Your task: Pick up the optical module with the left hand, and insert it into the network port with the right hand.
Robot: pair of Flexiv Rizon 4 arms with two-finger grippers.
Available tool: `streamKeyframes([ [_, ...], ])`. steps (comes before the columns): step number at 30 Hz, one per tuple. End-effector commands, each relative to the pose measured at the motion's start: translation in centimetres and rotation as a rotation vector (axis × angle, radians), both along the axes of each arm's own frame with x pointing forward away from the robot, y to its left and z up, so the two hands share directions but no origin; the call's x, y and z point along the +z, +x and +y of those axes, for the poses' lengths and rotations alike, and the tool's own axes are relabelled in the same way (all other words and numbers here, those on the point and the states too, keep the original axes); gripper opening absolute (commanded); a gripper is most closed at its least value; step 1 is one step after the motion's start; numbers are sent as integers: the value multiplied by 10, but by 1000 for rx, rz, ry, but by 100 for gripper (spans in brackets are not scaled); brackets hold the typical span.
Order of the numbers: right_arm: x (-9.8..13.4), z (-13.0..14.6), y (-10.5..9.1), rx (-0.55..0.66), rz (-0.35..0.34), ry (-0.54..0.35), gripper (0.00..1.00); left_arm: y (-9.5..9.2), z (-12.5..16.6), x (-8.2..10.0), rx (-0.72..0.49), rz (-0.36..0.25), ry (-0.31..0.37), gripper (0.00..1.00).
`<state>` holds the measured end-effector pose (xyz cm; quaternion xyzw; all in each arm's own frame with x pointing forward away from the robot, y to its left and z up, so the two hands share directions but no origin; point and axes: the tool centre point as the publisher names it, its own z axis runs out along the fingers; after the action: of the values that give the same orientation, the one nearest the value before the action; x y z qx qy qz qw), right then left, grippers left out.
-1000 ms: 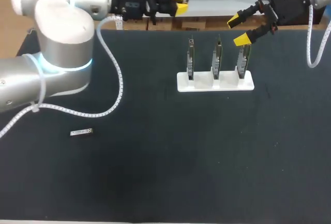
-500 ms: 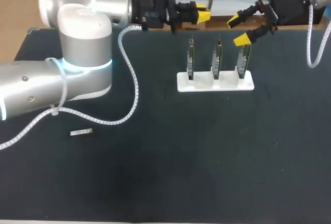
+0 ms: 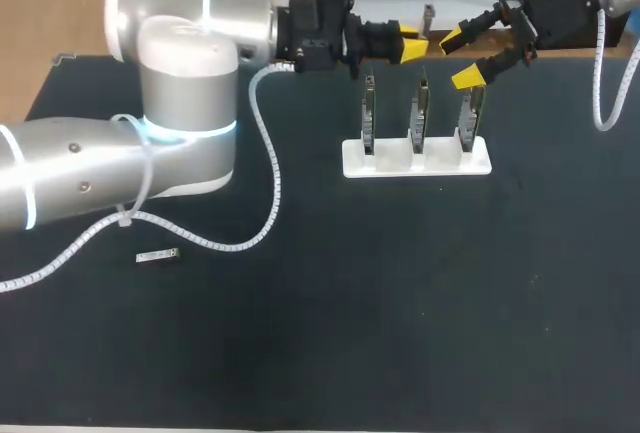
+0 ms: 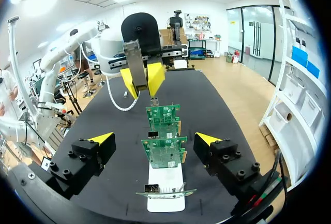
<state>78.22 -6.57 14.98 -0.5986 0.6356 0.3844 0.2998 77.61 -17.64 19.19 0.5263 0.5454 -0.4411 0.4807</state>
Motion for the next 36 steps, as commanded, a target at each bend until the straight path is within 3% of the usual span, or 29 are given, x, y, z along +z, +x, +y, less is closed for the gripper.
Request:
streamKeyframes([
  [1, 0, 0, -2, -3, -3, 0, 100, 10, -7, -7, -13, 11, -11, 0],
  [8, 0, 0, -2, -3, -3, 0, 100, 17, -10, -15, -7, 54, -30, 0],
  [27, 0, 0, -2, -3, -3, 0, 100, 18, -16, -28, -21, 55, -32, 0],
  [36, 0, 0, -2, -3, -3, 0, 100, 14, -15, -33, -5, 84, -41, 0],
])
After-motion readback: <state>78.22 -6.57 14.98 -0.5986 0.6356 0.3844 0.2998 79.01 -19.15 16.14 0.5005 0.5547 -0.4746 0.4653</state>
